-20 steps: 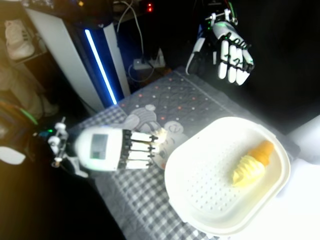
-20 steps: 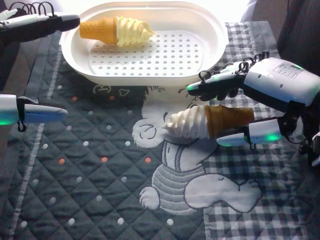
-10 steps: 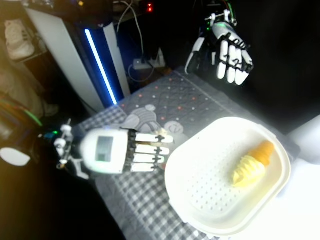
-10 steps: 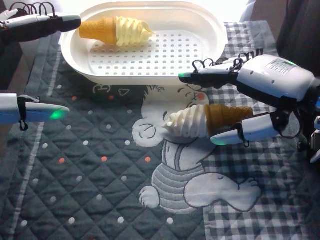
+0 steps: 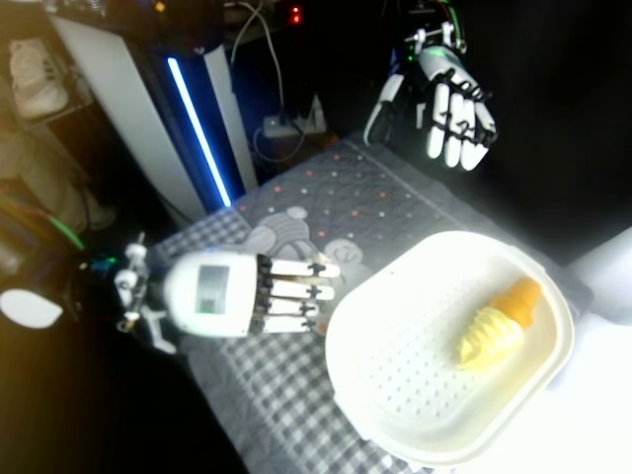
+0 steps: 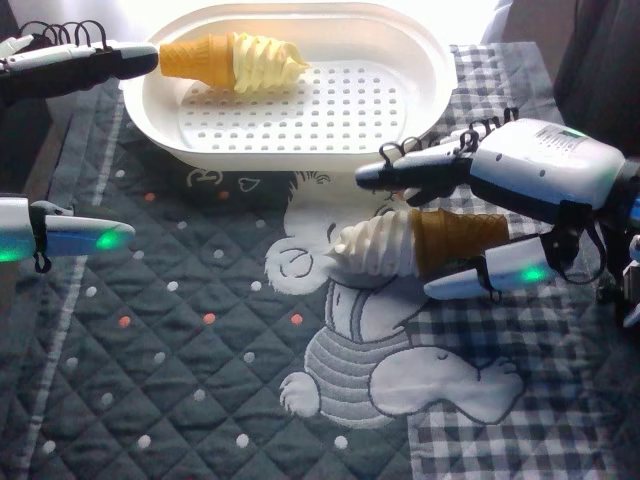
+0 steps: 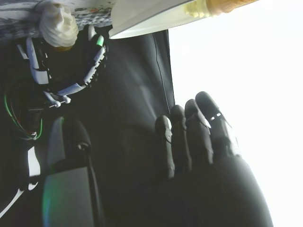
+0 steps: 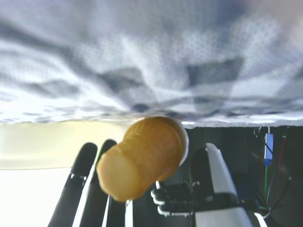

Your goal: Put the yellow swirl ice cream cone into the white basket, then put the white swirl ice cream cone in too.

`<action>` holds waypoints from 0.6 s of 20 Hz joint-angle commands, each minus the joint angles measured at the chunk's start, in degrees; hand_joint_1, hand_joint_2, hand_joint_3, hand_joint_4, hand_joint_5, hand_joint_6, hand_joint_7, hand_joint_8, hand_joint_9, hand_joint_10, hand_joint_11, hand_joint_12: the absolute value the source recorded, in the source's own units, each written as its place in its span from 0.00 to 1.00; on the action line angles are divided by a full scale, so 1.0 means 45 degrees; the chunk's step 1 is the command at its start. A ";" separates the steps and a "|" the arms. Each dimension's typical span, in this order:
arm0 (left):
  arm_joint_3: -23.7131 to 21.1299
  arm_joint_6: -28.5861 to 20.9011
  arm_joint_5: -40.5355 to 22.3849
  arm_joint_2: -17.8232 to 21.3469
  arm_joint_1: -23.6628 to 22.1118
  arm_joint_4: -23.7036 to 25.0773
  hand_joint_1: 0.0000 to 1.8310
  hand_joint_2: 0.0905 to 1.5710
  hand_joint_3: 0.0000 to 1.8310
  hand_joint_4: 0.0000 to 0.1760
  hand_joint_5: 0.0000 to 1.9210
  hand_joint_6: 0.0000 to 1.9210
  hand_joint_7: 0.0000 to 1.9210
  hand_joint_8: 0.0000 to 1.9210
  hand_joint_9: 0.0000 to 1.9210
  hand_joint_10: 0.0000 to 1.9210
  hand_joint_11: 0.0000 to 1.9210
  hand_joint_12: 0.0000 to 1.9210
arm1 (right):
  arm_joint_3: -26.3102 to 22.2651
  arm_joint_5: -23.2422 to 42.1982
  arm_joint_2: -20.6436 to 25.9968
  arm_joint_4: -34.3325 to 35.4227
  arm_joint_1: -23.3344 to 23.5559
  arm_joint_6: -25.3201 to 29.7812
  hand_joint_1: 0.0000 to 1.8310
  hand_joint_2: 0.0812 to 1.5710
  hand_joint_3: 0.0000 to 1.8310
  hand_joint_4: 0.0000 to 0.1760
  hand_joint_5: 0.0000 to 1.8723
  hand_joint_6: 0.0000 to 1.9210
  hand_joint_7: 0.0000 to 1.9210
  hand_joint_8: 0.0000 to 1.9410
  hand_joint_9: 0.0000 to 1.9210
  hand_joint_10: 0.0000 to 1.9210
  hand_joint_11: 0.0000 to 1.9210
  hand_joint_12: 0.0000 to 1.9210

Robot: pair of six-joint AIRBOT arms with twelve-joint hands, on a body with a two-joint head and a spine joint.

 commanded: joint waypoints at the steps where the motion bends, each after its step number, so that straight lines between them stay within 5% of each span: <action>1: 0.0001 -0.0107 -0.1663 -0.0032 -0.0119 -0.0120 0.48 0.53 0.00 0.31 0.21 0.00 0.19 0.00 0.17 0.00 0.00 0.59 | -0.0011 -0.0347 -0.0413 -0.0216 -0.0207 0.0204 0.54 0.60 0.00 0.55 0.27 0.00 0.33 0.00 0.38 0.17 0.24 0.73; 2: 0.0003 -0.0112 -0.1663 -0.0032 -0.0119 -0.0121 0.47 0.53 0.00 0.27 0.22 0.00 0.20 0.00 0.17 0.00 0.00 0.60 | -0.0011 -0.0360 -0.0299 -0.0390 -0.0207 0.0360 0.55 0.60 0.00 0.30 0.31 0.00 0.35 0.00 0.33 0.35 0.26 0.74; 3: 0.0010 -0.0112 -0.1659 -0.0039 -0.0115 -0.0124 0.47 0.53 0.00 0.27 0.22 0.00 0.20 0.00 0.17 0.00 0.00 0.60 | -0.0013 -0.0377 -0.0174 -0.0577 -0.0206 0.0499 0.55 0.60 0.00 0.30 0.31 0.00 0.35 0.00 0.33 0.35 0.26 0.74; 4: 0.0026 -0.0112 -0.1645 -0.0055 -0.0112 -0.0124 0.47 0.53 0.00 0.29 0.22 0.00 0.20 0.00 0.18 0.00 0.00 0.60 | -0.0018 -0.0389 -0.0013 -0.0730 -0.0206 0.0583 0.59 0.59 0.00 0.00 0.36 0.00 0.39 0.02 0.24 0.78 0.28 0.95; 5: 0.0045 -0.0112 -0.1632 -0.0085 -0.0115 -0.0125 0.47 0.53 0.00 0.26 0.22 0.00 0.21 0.00 0.18 0.00 0.00 0.61 | -0.0024 -0.0393 0.0111 -0.0808 -0.0204 0.0628 0.59 0.59 0.00 0.00 0.36 0.00 0.39 0.03 0.25 0.91 0.34 0.99; 6: 0.0066 -0.0112 -0.1626 -0.0117 -0.0120 -0.0130 0.47 0.53 0.00 0.25 0.22 0.00 0.21 0.00 0.19 0.01 0.00 0.61 | -0.0024 -0.0397 0.0213 -0.0838 -0.0204 0.0648 0.59 0.58 0.00 0.01 0.37 0.00 0.36 0.10 0.25 0.91 0.33 1.00; 8: 0.0099 -0.0113 -0.1620 -0.0176 -0.0128 -0.0152 0.47 0.53 0.00 0.28 0.22 0.00 0.21 0.00 0.19 0.00 0.00 0.62 | -0.0015 -0.0408 0.0362 -0.0842 -0.0203 0.0651 0.59 0.58 0.00 0.00 0.37 0.00 0.35 0.13 0.28 0.61 0.28 0.78; 9: 0.0107 -0.0115 -0.1609 -0.0202 -0.0128 -0.0152 0.47 0.53 0.00 0.32 0.22 0.00 0.21 0.00 0.19 0.00 0.00 0.61 | -0.0006 -0.0414 0.0400 -0.0842 -0.0203 0.0651 0.61 0.58 0.00 0.00 0.39 0.00 0.36 0.13 0.28 0.56 0.26 0.77; 11: 0.0122 -0.0125 -0.1612 -0.0236 -0.0128 -0.0154 0.47 0.53 0.00 0.28 0.22 0.00 0.21 0.00 0.19 0.00 0.00 0.62 | 0.0024 -0.0412 0.0401 -0.0716 -0.0202 0.0647 0.61 0.58 0.00 0.00 0.41 0.00 0.37 0.15 0.30 0.58 0.28 0.79; 12: 0.0134 -0.0154 -0.1629 -0.0251 -0.0135 -0.0154 0.49 0.53 0.00 0.30 0.23 0.00 0.21 0.00 0.19 0.00 0.00 0.62 | 0.0037 -0.0410 0.0399 -0.0599 -0.0202 0.0642 0.59 0.60 0.00 0.00 0.41 0.00 0.34 0.29 0.29 0.66 0.27 0.84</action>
